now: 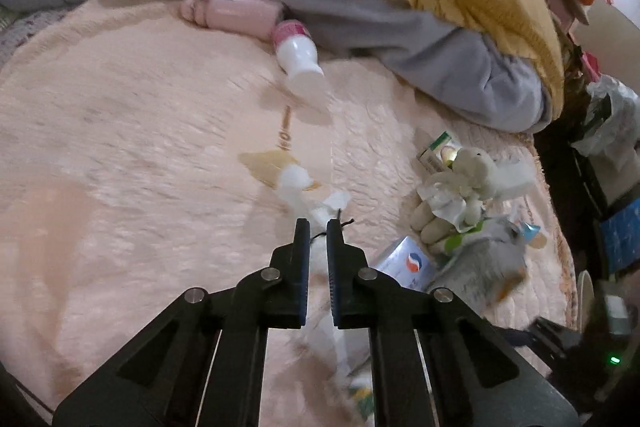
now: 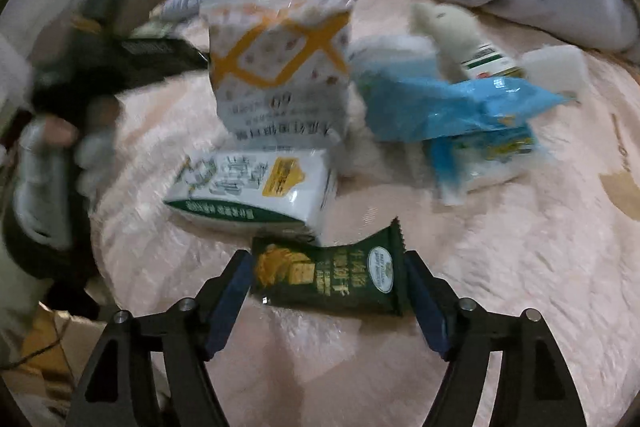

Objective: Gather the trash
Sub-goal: 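Grasp the dark green wrapper with the right tool while the left grasps white tissue, then carry wrapper and tissue over the white bucket and release them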

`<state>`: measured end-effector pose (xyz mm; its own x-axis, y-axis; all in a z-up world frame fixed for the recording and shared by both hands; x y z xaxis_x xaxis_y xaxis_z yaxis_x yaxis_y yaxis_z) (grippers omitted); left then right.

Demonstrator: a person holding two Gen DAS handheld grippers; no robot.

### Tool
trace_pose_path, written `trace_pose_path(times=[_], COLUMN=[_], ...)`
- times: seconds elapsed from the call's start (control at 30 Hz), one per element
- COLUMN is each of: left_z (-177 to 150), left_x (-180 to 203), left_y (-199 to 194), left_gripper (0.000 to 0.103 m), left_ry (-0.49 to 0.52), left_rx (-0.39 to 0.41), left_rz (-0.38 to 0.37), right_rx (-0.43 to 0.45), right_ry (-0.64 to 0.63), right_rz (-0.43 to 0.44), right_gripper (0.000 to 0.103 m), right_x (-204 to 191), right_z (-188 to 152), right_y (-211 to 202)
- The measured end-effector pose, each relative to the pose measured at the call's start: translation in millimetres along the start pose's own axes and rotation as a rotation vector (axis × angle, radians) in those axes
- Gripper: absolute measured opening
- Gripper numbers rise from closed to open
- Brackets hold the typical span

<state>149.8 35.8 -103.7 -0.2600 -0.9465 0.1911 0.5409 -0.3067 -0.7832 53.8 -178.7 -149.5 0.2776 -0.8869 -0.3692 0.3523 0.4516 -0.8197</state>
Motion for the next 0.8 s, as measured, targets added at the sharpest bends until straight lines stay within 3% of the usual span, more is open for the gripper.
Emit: trace_pose_path(times=[0.13,0.23,0.27,0.3,0.33,0.37,0.4,0.53,0.57,0.6,0.63,0.8], left_z=[-12,-16,-16,-14,-12,-10,-8,-1,-2,-4,-7,-5], left_x=[-3,-3,-2,1,3,4,4,9,11,12,12,2], left_y=[-12,-1,4,13,21,30,36,70,77,85,88,50], left_gripper=[0.006,0.008,0.015,0.037,0.048,0.058,0.058,0.057,0.047,0.021,0.021,0.021], left_ry=[0.02,0.01,0.009,0.006,-0.005,-0.031,-0.044,-0.027,-0.014,0.003,0.011,-0.017], left_rx=[-0.009,-0.019,-0.019,-0.023,-0.026,-0.024,-0.022,-0.077,-0.102,-0.14,-0.165,-0.087], left_rz=[-0.001,0.025,0.014,-0.02,-0.043,-0.054,-0.05,-0.012,0.001,0.024,0.029,0.025], right_rx=[-0.025,-0.018,-0.004,0.011,0.024,0.039,0.051,0.103,0.119,0.128,0.136,0.189], right_ry=[-0.056,-0.083,-0.08,-0.068,-0.056,-0.047,-0.037,0.01,0.032,0.053,0.073,0.122], right_rz=[0.0,-0.03,-0.042,-0.045,-0.048,-0.048,-0.039,-0.028,-0.02,-0.01,0.002,0.012], right_gripper=[0.085,0.085,0.082,0.07,0.055,0.05,0.045,0.043,0.041,0.038,0.038,0.038], right_x=[-8,-9,-9,-7,-6,-4,0,17,23,28,33,51], right_z=[-1,0,1,1,2,2,2,-2,-4,-5,-8,-18], right_y=[8,12,12,11,9,5,1,-18,-24,-29,-35,-67])
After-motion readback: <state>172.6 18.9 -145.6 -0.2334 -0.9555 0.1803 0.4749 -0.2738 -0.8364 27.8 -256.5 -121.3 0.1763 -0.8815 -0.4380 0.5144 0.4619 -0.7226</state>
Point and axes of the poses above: each gripper's, at about its wrist camera, not at the fingertips, and y roughly the way its jaws point, x to its right, z to its top, the point moved 4 cm from there along y, roughly the way its jaws point, and after that the axes turned 11 degrees about y, right-handed, at the moved point
